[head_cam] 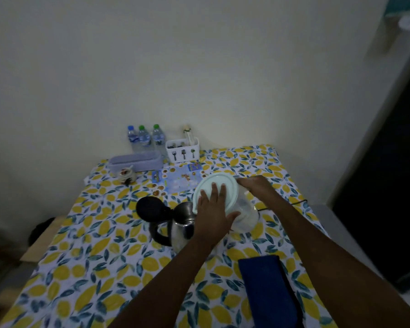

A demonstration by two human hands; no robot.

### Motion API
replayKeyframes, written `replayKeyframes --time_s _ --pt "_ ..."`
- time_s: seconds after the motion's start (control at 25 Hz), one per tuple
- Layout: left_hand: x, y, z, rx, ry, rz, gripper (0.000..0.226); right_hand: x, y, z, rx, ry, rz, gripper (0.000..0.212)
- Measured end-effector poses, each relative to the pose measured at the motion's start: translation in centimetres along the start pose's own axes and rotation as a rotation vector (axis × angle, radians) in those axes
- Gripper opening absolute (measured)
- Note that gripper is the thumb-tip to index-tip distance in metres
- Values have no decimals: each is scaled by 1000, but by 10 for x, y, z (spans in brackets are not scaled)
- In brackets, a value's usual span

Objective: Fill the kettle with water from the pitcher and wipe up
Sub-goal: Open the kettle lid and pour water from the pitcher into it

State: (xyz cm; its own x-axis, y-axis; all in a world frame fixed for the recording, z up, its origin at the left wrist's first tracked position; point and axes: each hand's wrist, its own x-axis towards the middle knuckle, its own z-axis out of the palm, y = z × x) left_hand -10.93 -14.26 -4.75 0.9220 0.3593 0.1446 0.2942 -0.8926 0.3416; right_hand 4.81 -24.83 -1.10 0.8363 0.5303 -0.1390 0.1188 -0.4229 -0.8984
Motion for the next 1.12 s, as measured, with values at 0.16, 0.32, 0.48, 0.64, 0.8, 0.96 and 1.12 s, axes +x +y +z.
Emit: replayKeyframes --time_s 0.16,0.32,0.48,0.64,0.8,0.96,1.12 --pt "-1 -13 -15 -91 -1 -34 98 4 -30 15 -80 34 -4 41" --pt "3 -21 -20 -100 -51 -22 115 5 -42 21 -196 -10 -1 42" --pt "-1 -18 -12 -193 -15 -56 108 8 -50 23 -260 -9 -17 49" --pt "3 -17 -9 -263 17 -77 104 12 -57 22 -358 -40 -15 53" --pt "5 -18 -7 -281 62 -68 104 17 -59 23 -399 -44 -42 50" --pt "6 -16 -6 -296 76 -87 105 22 -60 23 -424 -33 -47 50" --pt "7 -16 -7 -335 92 -121 106 25 -65 23 -448 -43 -73 51"
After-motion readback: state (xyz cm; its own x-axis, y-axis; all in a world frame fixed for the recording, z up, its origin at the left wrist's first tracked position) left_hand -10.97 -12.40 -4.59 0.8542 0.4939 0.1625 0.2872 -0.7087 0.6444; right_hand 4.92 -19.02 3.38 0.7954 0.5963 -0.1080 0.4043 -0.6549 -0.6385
